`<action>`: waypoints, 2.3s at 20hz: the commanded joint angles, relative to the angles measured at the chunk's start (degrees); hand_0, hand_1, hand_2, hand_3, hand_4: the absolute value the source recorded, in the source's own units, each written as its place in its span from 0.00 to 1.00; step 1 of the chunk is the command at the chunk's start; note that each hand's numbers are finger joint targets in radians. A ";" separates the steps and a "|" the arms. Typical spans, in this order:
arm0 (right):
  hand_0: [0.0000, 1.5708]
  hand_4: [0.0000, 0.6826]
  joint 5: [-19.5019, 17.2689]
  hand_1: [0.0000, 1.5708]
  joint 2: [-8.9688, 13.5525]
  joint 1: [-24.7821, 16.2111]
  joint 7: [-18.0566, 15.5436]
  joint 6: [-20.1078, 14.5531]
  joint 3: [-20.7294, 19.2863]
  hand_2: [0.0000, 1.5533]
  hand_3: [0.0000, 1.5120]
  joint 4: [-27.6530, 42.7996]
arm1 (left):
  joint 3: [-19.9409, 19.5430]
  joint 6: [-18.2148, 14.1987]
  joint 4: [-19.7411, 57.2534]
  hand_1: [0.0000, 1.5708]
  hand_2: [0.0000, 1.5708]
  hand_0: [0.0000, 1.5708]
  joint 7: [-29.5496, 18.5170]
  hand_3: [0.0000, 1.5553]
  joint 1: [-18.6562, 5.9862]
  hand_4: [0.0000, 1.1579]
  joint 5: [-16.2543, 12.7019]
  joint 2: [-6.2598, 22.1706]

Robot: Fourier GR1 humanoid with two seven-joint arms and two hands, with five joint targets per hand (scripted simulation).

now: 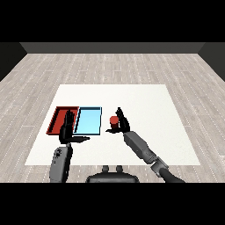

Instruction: Pick the red can and put it in the red box

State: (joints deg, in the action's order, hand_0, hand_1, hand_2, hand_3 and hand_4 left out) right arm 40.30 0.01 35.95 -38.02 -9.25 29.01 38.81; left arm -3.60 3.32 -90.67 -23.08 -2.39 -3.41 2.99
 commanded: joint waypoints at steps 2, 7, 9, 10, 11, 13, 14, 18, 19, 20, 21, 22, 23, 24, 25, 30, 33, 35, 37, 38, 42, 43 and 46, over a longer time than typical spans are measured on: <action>0.00 0.00 6.29 0.00 -0.01 4.33 -2.85 0.15 4.28 0.00 0.00 -6.23 | 1.97 0.30 -2.66 0.00 0.00 0.00 -0.05 0.00 3.35 0.00 0.44 -1.08; 0.00 0.00 6.14 0.00 -0.01 4.51 -0.89 -5.33 6.88 0.00 0.00 -6.87 | -0.05 0.01 -1.06 0.00 0.00 0.00 -1.21 0.00 1.92 0.00 -0.76 -0.77; 0.00 0.00 5.31 0.00 -0.01 0.84 -2.53 -5.82 7.09 0.00 0.00 -5.41 | -0.86 1.96 1.92 0.00 0.00 0.00 -1.56 0.00 0.37 0.00 -1.37 0.79; 0.00 0.00 9.40 0.00 -0.01 3.90 -0.08 -7.30 5.98 0.00 0.00 -5.89 | -1.63 2.07 1.40 0.00 0.00 0.00 -1.30 0.00 0.41 0.00 -1.83 1.34; 0.73 0.00 4.49 0.73 -0.01 5.76 3.88 -9.00 1.10 0.80 0.79 -6.36 | -1.14 1.50 -1.55 0.00 0.00 0.00 -0.06 0.00 1.73 0.00 -1.14 1.56; 1.00 0.87 4.50 1.00 -0.01 2.56 3.15 -14.20 5.85 0.98 0.98 -5.66 | -0.73 -0.43 4.72 0.00 0.00 0.00 -3.12 0.00 -2.55 0.00 0.83 -0.15; 1.00 0.86 5.25 1.00 -0.01 7.11 4.75 -13.30 4.52 0.97 0.96 -9.25 | -0.62 -0.09 -2.51 0.00 0.00 0.00 0.90 0.00 1.92 0.00 -0.48 0.54; 1.00 0.83 4.67 1.00 -0.01 8.54 6.32 -12.52 3.96 0.96 0.95 -13.13 | 1.08 -1.35 4.23 0.00 0.00 0.00 -3.60 0.00 -1.21 0.00 2.17 -1.67; 1.00 0.83 5.04 1.00 -0.01 5.79 9.06 -18.53 7.27 0.96 0.95 -5.20 | 0.94 -3.41 0.99 0.00 0.00 0.00 1.83 0.00 -3.38 0.00 2.38 -1.42; 1.00 0.84 3.33 1.00 -0.01 8.78 10.21 -15.12 4.37 0.96 0.95 -9.67 | -3.27 2.21 0.55 0.00 0.00 0.00 -1.02 0.00 0.61 0.00 -2.37 2.75; 1.00 0.84 5.12 1.00 -0.01 9.12 8.85 -16.71 4.99 0.96 0.95 -9.64 | -0.98 0.11 1.63 0.00 0.00 0.00 -2.93 0.00 -0.19 0.00 -0.09 0.17; 1.00 0.84 0.16 1.00 -0.01 3.98 11.19 -18.88 4.26 0.96 0.94 -2.55 | -0.72 -0.80 0.94 0.00 0.00 0.00 -2.16 0.00 0.71 0.00 0.74 0.04; 1.00 0.84 -0.36 1.00 0.59 3.88 8.30 -14.08 2.14 0.96 0.95 -7.01 | 0.37 -0.37 0.20 0.00 0.00 0.00 -1.20 0.00 0.75 0.00 1.44 0.24; 1.00 0.84 2.71 1.00 0.00 7.30 7.77 -14.21 3.06 0.96 0.95 -10.77 | 1.05 -0.08 -0.92 0.00 0.00 0.00 -3.70 0.00 5.08 0.00 1.11 -1.08; 1.00 0.85 2.42 1.00 0.00 6.49 9.11 -16.05 3.67 0.96 0.95 -7.23 | 0.72 -0.70 -2.56 0.00 0.00 0.00 -0.64 0.00 2.84 0.00 0.60 -0.72; 1.00 0.85 3.35 1.00 0.00 4.81 12.21 -22.93 8.03 0.96 0.94 0.30 | 1.29 -0.33 -1.23 0.00 0.00 0.00 -2.12 0.00 3.39 0.00 1.82 -0.42; 1.00 0.88 -4.16 1.00 0.09 4.51 11.79 -19.81 0.73 0.96 0.94 -0.16 | 0.71 0.40 1.52 0.00 0.00 0.00 -3.29 0.00 1.57 0.00 1.30 -0.07; 1.00 0.86 -4.33 1.00 -0.01 0.32 9.31 -20.66 3.19 0.95 0.93 2.13 | 0.90 2.18 -1.81 0.00 0.00 0.00 -1.58 0.00 4.79 0.00 0.28 0.99; 1.00 0.88 -6.44 1.00 2.49 2.54 11.86 -18.94 0.51 0.95 0.93 3.64 | 2.06 -2.26 -1.88 0.00 0.00 0.00 -0.02 0.00 0.85 0.00 3.85 -0.46; 1.00 0.88 -6.70 1.00 2.51 2.98 11.57 -20.07 0.33 0.95 0.93 5.41 | 3.10 -1.42 -3.19 0.00 0.00 0.00 -1.32 0.00 1.91 0.00 2.80 -1.73; 1.00 0.88 -10.42 1.00 3.77 2.01 14.89 -21.69 -0.58 0.95 0.93 12.30 | 1.12 -0.88 1.80 0.00 0.00 0.00 -3.53 0.00 0.00 0.00 2.92 -0.31; 1.00 0.88 -11.47 1.00 5.88 -0.89 17.45 -24.04 0.78 0.94 0.93 18.65 | 1.35 -0.16 0.83 0.00 0.00 0.00 -2.58 0.00 0.42 0.00 2.58 0.09; 1.00 0.89 -11.69 1.00 11.72 -0.08 20.39 -23.46 -0.95 0.95 0.93 24.63 | 3.14 0.12 1.31 0.00 0.00 0.00 -4.02 0.00 1.48 0.00 3.21 -1.20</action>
State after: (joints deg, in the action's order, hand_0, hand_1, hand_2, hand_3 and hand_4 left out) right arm 30.27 6.34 37.68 -21.75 -31.77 28.48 53.79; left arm -1.39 3.32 -91.68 -24.81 -0.80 -1.01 2.62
